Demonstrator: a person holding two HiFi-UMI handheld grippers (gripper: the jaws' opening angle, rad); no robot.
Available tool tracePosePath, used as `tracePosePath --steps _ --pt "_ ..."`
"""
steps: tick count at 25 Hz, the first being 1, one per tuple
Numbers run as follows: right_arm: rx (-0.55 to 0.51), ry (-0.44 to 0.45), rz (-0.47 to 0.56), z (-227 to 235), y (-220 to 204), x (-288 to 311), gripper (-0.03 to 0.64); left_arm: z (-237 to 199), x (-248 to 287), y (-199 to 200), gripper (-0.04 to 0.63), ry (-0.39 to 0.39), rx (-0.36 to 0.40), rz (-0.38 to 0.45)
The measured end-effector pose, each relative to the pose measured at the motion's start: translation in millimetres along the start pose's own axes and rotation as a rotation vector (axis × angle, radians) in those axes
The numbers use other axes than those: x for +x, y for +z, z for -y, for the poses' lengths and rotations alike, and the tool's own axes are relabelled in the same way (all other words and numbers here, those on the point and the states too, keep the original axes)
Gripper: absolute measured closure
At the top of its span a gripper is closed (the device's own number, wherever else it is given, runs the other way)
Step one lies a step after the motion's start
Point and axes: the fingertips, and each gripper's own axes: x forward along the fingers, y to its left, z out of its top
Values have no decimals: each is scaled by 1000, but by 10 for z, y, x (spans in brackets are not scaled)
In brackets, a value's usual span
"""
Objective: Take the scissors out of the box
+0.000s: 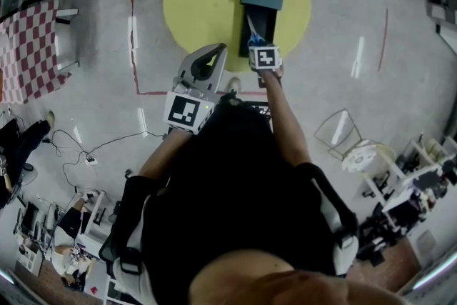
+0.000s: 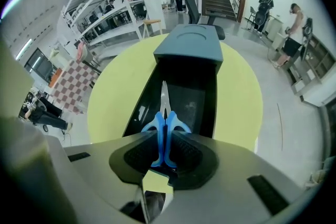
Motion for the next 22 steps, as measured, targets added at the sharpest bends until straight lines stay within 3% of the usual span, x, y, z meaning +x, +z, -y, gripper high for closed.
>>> tracePosePath --steps 7,12,22 --pt "14 38 148 -5 -23 -399 535 452 -218 -1 598 -10 54 31" --pt "-25 -40 307 250 -43 -810 535 834 -395 -29 597 -10 57 54" --pt "-60 42 475 229 -710 -1640 535 1636 -864 -307 598 34 87 73"
